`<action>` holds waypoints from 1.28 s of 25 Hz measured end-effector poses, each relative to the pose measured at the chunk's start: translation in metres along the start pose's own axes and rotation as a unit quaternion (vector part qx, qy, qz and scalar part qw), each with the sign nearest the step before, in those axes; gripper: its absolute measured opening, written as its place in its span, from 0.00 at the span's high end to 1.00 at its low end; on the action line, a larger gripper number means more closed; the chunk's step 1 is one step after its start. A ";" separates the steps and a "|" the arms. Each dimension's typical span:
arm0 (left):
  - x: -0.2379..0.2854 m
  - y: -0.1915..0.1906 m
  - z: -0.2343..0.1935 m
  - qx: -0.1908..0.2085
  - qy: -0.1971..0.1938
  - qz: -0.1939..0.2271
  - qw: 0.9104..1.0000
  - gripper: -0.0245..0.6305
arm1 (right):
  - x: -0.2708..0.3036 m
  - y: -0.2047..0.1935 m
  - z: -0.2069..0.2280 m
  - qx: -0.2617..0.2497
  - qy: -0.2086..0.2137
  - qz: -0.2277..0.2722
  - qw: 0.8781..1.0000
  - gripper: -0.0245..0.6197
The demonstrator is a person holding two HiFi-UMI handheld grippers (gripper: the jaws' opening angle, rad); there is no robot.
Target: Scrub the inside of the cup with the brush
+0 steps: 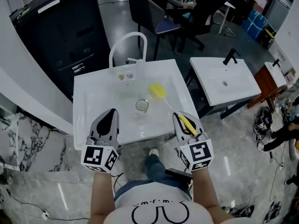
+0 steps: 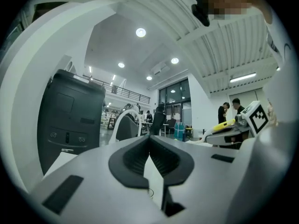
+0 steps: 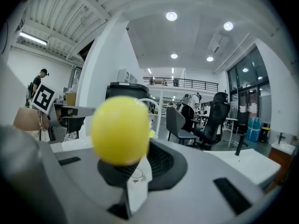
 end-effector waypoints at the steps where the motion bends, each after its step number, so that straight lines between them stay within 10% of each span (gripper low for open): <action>1: 0.011 -0.004 -0.002 0.003 0.003 -0.007 1.000 0.94 | 0.010 0.000 0.008 0.000 0.006 -0.001 1.000 0.90; 9: 0.093 -0.049 -0.023 0.000 0.030 -0.080 0.996 0.94 | 0.088 -0.011 0.057 -0.007 0.071 -0.025 0.997 0.90; 13: 0.115 -0.084 -0.023 -0.007 0.015 -0.141 0.990 0.66 | 0.116 -0.024 0.069 -0.003 0.100 -0.039 0.994 0.90; 18: 0.129 -0.128 -0.018 -0.004 -0.014 -0.230 0.973 0.64 | 0.135 -0.045 0.075 0.012 0.128 -0.071 0.989 0.90; 23: 0.136 -0.180 -0.016 0.005 -0.071 -0.333 0.940 0.68 | 0.147 -0.060 0.071 0.018 0.146 -0.095 0.985 0.90; 32: 0.130 -0.280 -0.022 0.035 -0.157 -0.511 0.844 0.72 | 0.163 -0.091 0.055 0.018 0.159 -0.164 0.973 0.90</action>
Point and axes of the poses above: the fingertips, and each gripper's own axes: x forward along the fingers, z to its right, y out of its top, the point moved 2 cm from there along -x, backward along the fingers, and after that the axes turned 6 degrees about -y, right-handed, at the moved point
